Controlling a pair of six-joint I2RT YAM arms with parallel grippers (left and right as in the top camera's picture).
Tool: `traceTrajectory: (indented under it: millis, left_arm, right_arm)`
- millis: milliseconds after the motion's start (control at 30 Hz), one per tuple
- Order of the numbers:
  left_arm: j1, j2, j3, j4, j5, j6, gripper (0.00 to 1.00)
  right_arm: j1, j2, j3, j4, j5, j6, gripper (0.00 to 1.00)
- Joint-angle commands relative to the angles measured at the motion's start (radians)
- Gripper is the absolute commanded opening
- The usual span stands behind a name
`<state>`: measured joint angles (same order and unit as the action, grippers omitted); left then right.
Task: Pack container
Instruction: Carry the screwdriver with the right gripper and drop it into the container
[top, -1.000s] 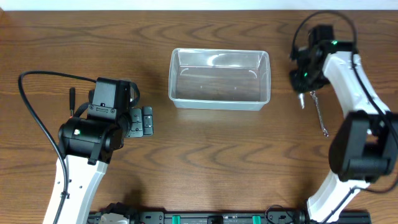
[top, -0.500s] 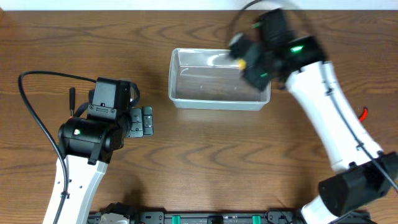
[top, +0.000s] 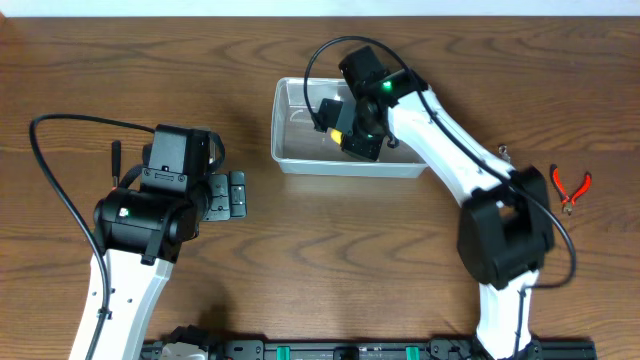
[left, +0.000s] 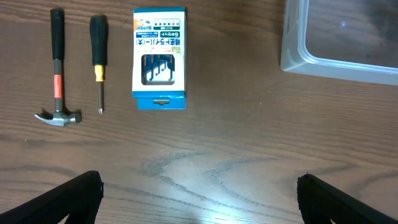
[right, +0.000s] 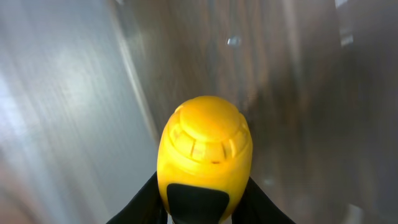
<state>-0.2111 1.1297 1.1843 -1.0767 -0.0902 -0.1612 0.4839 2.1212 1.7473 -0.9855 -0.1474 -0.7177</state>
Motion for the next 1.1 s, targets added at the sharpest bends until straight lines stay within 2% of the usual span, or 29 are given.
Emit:
traceTrajectory:
  millis: [0,200,233,267,300,400,567,667,800,900,933,967,1067]
  left_arm:
    - [0.004,0.002,0.011,-0.009,-0.016,-0.017,0.98]
    - [0.004,0.002,0.011,-0.021,-0.016,-0.017,0.98]
    - [0.004,0.002,0.011,-0.022,-0.016,-0.017,0.98]
    - [0.004,0.002,0.011,-0.022,-0.016,-0.017,0.98]
    - [0.004,0.002,0.011,-0.022,-0.016,-0.017,0.98]
    - [0.004,0.002,0.011,-0.022,-0.016,-0.017,0.98]
    - [0.004,0.002,0.011,-0.022,-0.016,-0.017,0.98]
    - [0.004,0.002,0.011,-0.022,-0.016,-0.017,0.98]
    - [0.004,0.002,0.011,-0.022,-0.016,-0.016,0.98]
    - [0.004,0.002,0.011,-0.022,-0.016,-0.016,0.98]
    - [0.004,0.002,0.011,-0.022,-0.016,-0.016,0.98]
    - [0.004,0.002,0.011,-0.022,-0.016,-0.016,0.98]
    - [0.004,0.002,0.011,-0.022,-0.016,-0.016,0.98]
  right_arm:
    - [-0.027,0.020,0.010,0.003,-0.077,0.045,0.01]
    - [-0.044,0.045,0.010,-0.005,-0.087,0.044,0.04]
    - [-0.045,0.045,0.010,-0.007,-0.087,0.045,0.12]
    - [-0.046,0.045,0.010,-0.009,-0.088,0.045,0.31]
    - [-0.046,0.045,0.010,-0.010,-0.089,0.044,0.43]
    - [-0.046,0.045,0.010,-0.010,-0.089,0.045,0.49]
    - [-0.046,0.045,0.011,-0.013,-0.087,0.045,0.71]
    - [-0.048,0.035,0.021,-0.016,-0.085,0.075,0.73]
    - [-0.061,-0.017,0.090,-0.053,-0.085,0.162,0.74]
    - [-0.101,-0.083,0.196,-0.132,-0.028,0.311,0.80]
    - [-0.119,-0.103,0.231,-0.164,0.006,0.365,0.83]
    - [-0.144,-0.128,0.273,-0.209,0.050,0.434,0.99]
    - [-0.239,-0.202,0.375,-0.356,0.153,0.609,0.99]
